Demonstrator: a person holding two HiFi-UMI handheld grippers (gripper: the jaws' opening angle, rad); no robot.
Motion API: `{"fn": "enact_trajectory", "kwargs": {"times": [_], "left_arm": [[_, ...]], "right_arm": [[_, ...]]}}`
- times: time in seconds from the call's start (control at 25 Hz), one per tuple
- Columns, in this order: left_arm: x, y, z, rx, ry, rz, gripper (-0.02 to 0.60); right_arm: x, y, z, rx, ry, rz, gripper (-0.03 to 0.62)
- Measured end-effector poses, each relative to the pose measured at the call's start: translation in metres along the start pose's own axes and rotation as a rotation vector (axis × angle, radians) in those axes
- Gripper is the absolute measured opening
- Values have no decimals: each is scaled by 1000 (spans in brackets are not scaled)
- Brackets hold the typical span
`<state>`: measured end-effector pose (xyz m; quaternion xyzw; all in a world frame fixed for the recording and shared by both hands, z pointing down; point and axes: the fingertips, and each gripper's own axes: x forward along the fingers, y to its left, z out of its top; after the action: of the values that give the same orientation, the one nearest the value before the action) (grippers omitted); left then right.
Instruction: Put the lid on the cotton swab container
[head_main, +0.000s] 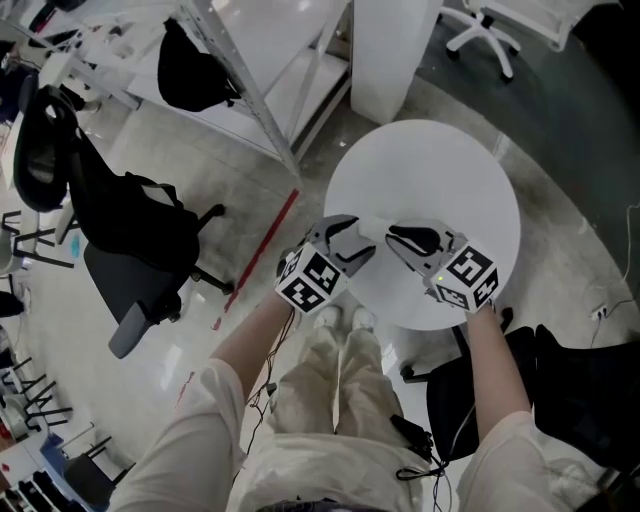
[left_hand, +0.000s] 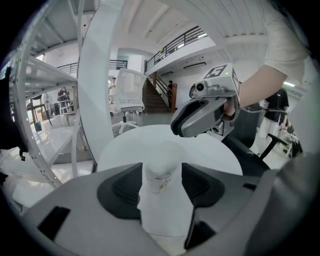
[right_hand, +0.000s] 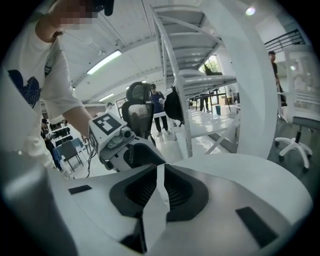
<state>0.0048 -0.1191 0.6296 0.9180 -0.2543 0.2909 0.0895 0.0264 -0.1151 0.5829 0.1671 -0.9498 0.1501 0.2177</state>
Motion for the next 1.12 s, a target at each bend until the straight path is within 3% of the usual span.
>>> {"fn": "enact_trajectory", "kwargs": {"times": [0.2,0.36,0.52,0.76,1.0,1.12], "left_arm": [[-37,5,40,-103,-154,77,244],[-82,9,87,-186,-282,182,242],[-131,9,127,-209,-322,328,224],[-189,10,199,-187,-476,456,151],[-242,5,242,-180,-560,605,12],[-254,2,252,-190,-585,646,0]], "right_arm": [[-21,-10,34,54,-136,-149,55],[-51,3,73,90,-243,-282,52],[-83,26,110,112,-291,-433,37],[-127,45,176,87,-453,-552,26],[-172,66,223,-6,-542,-705,17],[-186,73,237,-60,-564,-780,11]]}}
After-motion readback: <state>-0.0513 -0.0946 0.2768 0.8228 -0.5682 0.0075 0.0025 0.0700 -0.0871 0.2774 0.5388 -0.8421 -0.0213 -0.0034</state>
